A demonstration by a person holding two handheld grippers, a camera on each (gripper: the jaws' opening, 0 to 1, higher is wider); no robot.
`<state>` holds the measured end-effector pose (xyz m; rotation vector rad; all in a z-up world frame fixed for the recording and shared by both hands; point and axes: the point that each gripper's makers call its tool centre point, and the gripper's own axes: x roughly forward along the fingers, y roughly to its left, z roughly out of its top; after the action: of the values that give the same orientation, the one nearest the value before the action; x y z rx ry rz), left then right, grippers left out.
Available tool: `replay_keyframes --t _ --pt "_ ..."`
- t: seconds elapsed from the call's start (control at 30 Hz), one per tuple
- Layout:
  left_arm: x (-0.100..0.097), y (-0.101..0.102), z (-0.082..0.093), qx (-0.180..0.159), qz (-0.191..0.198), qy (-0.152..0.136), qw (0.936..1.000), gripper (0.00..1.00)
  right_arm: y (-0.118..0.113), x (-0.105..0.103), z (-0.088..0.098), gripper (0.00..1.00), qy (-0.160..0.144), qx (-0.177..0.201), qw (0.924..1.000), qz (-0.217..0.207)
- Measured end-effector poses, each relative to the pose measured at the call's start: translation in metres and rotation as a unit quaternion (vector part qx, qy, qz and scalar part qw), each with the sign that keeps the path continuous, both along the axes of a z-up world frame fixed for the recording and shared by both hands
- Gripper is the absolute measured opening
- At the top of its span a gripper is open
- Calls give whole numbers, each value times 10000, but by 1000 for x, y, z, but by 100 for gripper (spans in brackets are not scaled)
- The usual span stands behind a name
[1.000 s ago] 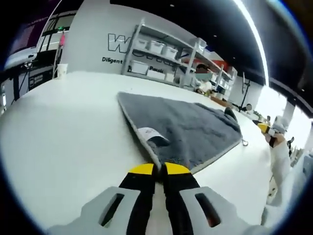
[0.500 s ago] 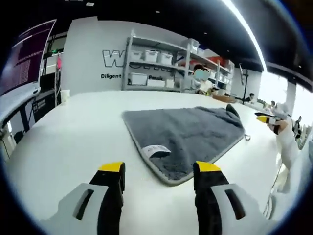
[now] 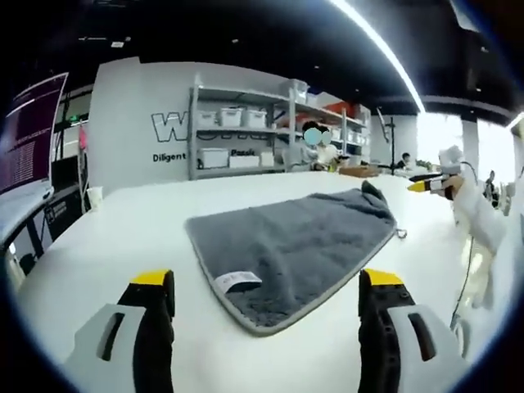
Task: Open the folded towel by lifting each exposed corner and separating the folded layers until the towel lies flat within the target outline without major curled edges
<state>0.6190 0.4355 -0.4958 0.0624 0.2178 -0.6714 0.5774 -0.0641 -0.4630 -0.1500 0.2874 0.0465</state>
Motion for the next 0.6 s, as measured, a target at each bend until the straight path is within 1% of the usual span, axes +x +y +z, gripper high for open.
replay_keyframes --t 0.07,0.1,0.2,0.23,0.27,0.33,0.4,0.47,0.53,0.6 --pt "-1 -1 1 -13 -17 -17 10000 98 -1 8 5 83 37 -223 9997 71" --pt "-2 -2 1 -22 -23 -9 10000 100 -2 14 6 83 58 -237 9997 71" --pt "-5 -6 -1 -65 -80 33 9999 100 -12 35 4 82 242 -332 9992 34" --pt "-6 -6 0 -76 -90 31 9999 100 -13 38 3 83 269 -352 9990 21" --pt "-7 -9 0 -125 -135 20 9998 100 -19 50 -1 83 418 -463 9981 -23" --pt "-9 -12 2 -183 -158 -6 9997 100 -25 66 -9 83 593 -496 9970 -59" --pt "-10 -14 2 -202 -191 -9 9996 100 -36 86 -19 80 785 -528 9953 -210" --pt "-11 -16 3 -230 -204 -29 9995 100 -45 102 -27 77 911 -565 9936 -354" --pt "-11 -17 2 -204 -225 -42 9995 100 -52 115 -33 72 940 -689 9921 -460" --pt "-11 -16 2 -219 -222 -51 9995 100 -65 128 -40 67 993 -781 9896 -691"
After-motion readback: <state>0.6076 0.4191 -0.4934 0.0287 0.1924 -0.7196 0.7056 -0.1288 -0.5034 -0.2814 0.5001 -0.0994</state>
